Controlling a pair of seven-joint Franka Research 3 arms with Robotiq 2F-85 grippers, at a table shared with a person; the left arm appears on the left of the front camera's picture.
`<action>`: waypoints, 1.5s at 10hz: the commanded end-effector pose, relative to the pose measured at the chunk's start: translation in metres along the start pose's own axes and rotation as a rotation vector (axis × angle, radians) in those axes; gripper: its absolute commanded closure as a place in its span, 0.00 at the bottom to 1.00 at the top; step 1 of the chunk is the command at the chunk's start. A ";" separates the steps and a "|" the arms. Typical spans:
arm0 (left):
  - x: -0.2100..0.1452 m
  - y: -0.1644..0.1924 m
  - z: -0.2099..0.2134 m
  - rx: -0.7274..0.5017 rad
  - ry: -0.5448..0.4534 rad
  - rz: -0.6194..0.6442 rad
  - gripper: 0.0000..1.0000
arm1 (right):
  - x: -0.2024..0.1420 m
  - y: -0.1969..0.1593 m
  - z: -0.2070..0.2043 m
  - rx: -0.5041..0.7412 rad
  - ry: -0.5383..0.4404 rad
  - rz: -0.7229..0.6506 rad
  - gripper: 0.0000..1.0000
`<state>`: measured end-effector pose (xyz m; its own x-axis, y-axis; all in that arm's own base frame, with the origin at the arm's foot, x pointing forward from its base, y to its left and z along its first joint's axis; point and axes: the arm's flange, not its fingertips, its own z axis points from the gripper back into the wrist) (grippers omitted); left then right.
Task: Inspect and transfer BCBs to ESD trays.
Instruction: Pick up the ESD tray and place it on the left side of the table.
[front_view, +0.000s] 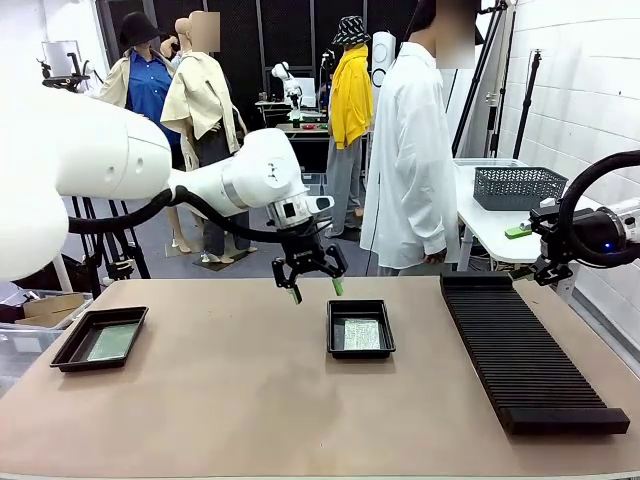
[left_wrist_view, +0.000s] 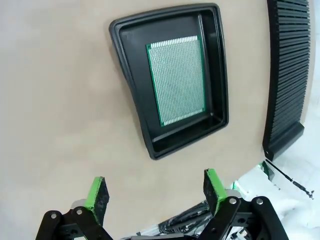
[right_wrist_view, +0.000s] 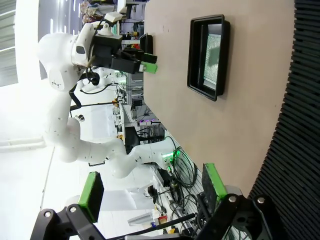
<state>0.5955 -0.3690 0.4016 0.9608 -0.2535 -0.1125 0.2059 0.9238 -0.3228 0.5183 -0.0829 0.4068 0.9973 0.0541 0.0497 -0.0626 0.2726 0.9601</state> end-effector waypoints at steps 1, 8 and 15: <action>0.006 -0.007 -0.011 0.049 -0.052 0.035 0.00 | 0.000 0.001 -0.001 -0.011 -0.009 -0.009 0.00; 0.006 0.002 -0.066 0.113 -0.158 0.031 0.00 | 0.000 0.001 -0.001 -0.011 -0.009 -0.009 0.00; 0.012 0.004 -0.079 0.138 -0.224 -0.022 0.04 | 0.000 0.001 -0.001 -0.011 -0.009 -0.009 0.00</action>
<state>0.5956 -0.3939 0.3272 0.9692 -0.2339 0.0775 0.2455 0.9445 -0.2183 0.5183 -0.0829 0.4068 0.9973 0.0540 0.0496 -0.0626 0.2726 0.9601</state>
